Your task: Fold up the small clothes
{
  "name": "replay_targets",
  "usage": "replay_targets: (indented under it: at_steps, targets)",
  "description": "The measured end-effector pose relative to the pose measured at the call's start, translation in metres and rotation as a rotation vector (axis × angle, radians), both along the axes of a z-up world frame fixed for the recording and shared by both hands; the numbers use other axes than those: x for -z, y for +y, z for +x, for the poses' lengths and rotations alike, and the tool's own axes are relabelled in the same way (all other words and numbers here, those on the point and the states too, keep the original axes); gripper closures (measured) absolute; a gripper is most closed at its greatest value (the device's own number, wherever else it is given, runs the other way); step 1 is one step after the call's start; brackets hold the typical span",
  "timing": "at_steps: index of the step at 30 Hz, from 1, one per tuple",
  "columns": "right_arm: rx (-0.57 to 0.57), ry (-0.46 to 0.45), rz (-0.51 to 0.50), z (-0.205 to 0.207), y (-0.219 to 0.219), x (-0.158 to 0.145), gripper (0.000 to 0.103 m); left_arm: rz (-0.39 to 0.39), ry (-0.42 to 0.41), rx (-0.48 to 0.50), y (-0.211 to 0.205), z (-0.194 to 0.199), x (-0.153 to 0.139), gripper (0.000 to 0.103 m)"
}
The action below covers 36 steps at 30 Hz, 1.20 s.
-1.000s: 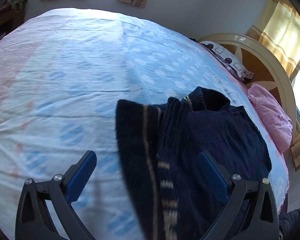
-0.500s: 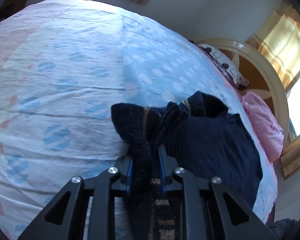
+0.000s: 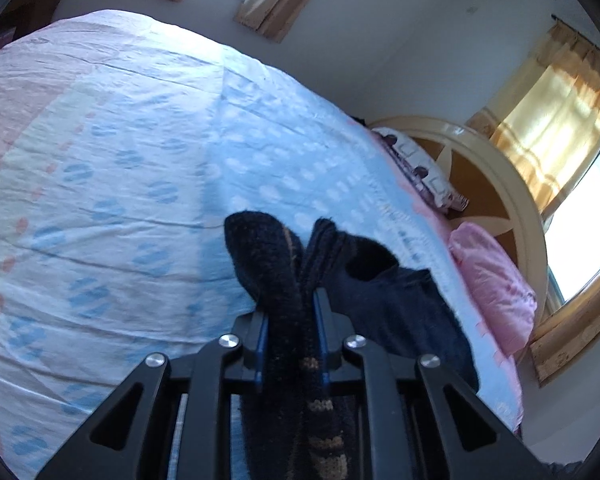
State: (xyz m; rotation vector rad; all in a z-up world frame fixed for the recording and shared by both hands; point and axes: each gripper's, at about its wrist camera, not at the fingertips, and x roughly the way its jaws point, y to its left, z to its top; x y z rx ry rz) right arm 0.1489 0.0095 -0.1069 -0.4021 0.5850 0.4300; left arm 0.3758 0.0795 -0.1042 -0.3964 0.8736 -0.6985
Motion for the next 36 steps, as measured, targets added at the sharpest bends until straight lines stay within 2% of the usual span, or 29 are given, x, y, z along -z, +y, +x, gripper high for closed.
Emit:
replay_targets:
  at_steps: [7, 11, 22, 36]
  targets:
    - [0.097, -0.044, 0.054, 0.002, -0.049, -0.022, 0.095, -0.075, -0.008, -0.01, -0.022, -0.002, -0.019, 0.084]
    - [0.162, -0.04, 0.125, 0.005, -0.091, -0.033, 0.095, -0.074, -0.027, 0.011, -0.046, -0.004, -0.031, 0.084]
    - [0.281, -0.078, 0.213, -0.017, -0.173, -0.053, 0.095, -0.074, -0.075, 0.109, -0.123, -0.009, -0.06, 0.086]
    - [0.389, -0.131, 0.228, -0.052, -0.238, -0.065, 0.096, -0.049, -0.072, 0.24, -0.226, -0.017, -0.062, 0.087]
